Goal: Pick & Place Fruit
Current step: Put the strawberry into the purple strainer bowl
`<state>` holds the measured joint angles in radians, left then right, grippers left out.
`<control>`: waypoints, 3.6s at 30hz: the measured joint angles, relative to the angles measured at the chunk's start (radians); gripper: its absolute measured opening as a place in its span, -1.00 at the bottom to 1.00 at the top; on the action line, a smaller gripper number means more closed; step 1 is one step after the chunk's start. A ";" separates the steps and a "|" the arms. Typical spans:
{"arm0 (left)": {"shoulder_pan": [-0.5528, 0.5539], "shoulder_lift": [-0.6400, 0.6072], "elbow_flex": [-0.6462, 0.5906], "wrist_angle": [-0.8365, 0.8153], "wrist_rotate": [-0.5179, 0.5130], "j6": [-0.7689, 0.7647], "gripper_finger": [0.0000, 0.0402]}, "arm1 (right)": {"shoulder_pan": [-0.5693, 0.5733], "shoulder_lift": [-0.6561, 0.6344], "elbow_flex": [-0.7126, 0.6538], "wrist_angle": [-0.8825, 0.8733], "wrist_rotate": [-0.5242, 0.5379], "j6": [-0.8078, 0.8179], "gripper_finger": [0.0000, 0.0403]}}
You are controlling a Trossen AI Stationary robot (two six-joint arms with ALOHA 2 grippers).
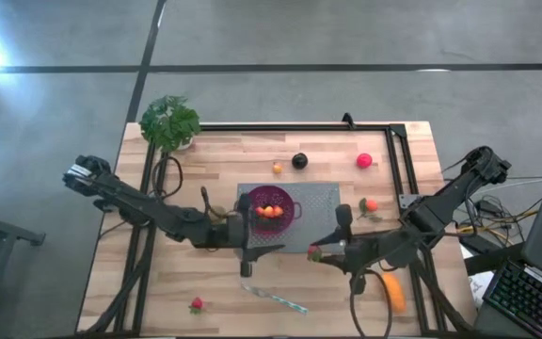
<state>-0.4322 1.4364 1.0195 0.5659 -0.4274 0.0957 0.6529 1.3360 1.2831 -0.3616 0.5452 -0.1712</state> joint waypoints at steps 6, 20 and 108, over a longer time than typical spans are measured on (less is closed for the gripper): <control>0.011 0.000 0.000 0.001 0.002 -0.372 0.10 | 0.000 0.000 0.000 -0.001 0.012 -0.041 -0.28; 0.013 0.000 0.000 0.003 0.083 -0.544 0.10 | -0.013 0.002 0.000 -0.005 0.034 -0.047 -0.27; 0.156 0.185 0.190 0.072 0.348 -0.491 0.17 | -0.105 0.002 0.005 0.052 0.031 -0.094 -0.26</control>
<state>-0.2764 1.6218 1.2098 0.6376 -0.0799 -0.3957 0.5484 1.3376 1.2884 -0.3099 0.5766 -0.2653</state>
